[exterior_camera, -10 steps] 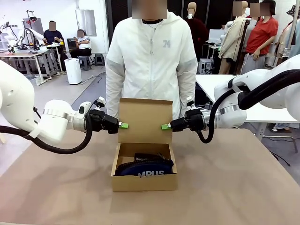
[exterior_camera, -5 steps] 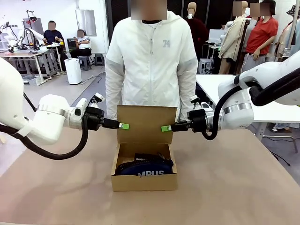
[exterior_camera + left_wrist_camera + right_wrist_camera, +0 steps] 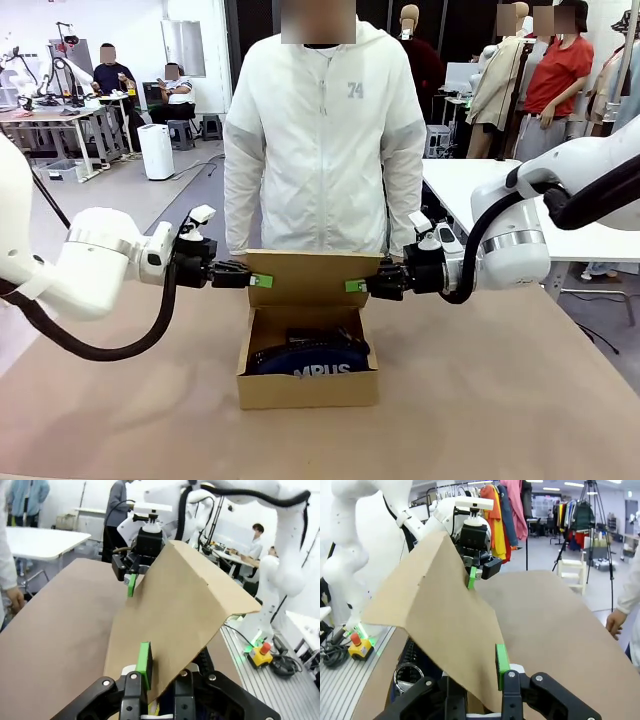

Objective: Pack the items into the box.
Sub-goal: Close the Mailer Box.

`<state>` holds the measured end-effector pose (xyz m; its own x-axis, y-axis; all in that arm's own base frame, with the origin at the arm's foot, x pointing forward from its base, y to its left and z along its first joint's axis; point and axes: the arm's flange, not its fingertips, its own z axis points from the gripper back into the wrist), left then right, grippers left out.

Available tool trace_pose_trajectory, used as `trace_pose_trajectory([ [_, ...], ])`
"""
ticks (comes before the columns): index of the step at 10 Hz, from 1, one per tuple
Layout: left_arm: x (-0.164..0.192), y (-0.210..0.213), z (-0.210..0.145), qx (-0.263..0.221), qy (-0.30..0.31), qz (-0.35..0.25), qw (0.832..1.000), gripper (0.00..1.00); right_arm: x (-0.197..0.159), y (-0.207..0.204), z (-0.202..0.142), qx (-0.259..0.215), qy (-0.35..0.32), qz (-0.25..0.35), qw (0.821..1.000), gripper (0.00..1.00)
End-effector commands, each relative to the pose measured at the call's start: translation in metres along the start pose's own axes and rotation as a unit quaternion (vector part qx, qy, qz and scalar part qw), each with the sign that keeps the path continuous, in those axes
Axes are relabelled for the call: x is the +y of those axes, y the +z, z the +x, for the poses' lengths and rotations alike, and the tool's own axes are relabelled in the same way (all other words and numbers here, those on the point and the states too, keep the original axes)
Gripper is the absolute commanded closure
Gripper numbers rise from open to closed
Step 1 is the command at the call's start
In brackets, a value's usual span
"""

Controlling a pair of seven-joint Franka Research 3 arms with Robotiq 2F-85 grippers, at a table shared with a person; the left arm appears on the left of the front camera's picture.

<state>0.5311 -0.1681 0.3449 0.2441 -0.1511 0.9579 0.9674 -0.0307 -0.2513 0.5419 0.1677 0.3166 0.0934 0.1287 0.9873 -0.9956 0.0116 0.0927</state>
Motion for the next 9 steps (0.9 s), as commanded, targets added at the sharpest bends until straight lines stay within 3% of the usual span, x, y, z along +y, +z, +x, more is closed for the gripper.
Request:
trace_pose_trajectory([
  [1, -0.021, 0.001, -0.005, -0.002, -0.035, -0.005, 0.999, 0.77, 0.016, 0.000, -0.003, -0.017, 0.044, -0.014, 0.999, 0.71],
  [2, -0.022, 0.000, -0.009, -0.005, -0.032, -0.004, 0.999, 0.77, 0.021, 0.001, -0.004, -0.022, 0.059, -0.013, 0.998, 0.71],
  [3, -0.021, 0.000, -0.012, -0.011, -0.022, -0.004, 1.000, 0.21, 0.022, 0.001, -0.006, -0.019, 0.063, -0.001, 0.998, 0.65],
  [4, -0.020, 0.001, -0.013, -0.008, -0.023, -0.004, 1.000, 0.00, 0.018, 0.002, -0.006, -0.021, 0.050, 0.008, 0.999, 0.12],
  [5, -0.020, 0.001, -0.014, -0.013, -0.020, -0.001, 1.000, 0.00, 0.018, 0.003, -0.008, -0.023, 0.046, 0.008, 0.999, 0.00],
  [9, -0.038, 0.016, -0.013, 0.013, -0.031, -0.034, 0.999, 0.00, 0.017, 0.012, -0.010, -0.022, 0.031, 0.005, 0.999, 0.00],
])
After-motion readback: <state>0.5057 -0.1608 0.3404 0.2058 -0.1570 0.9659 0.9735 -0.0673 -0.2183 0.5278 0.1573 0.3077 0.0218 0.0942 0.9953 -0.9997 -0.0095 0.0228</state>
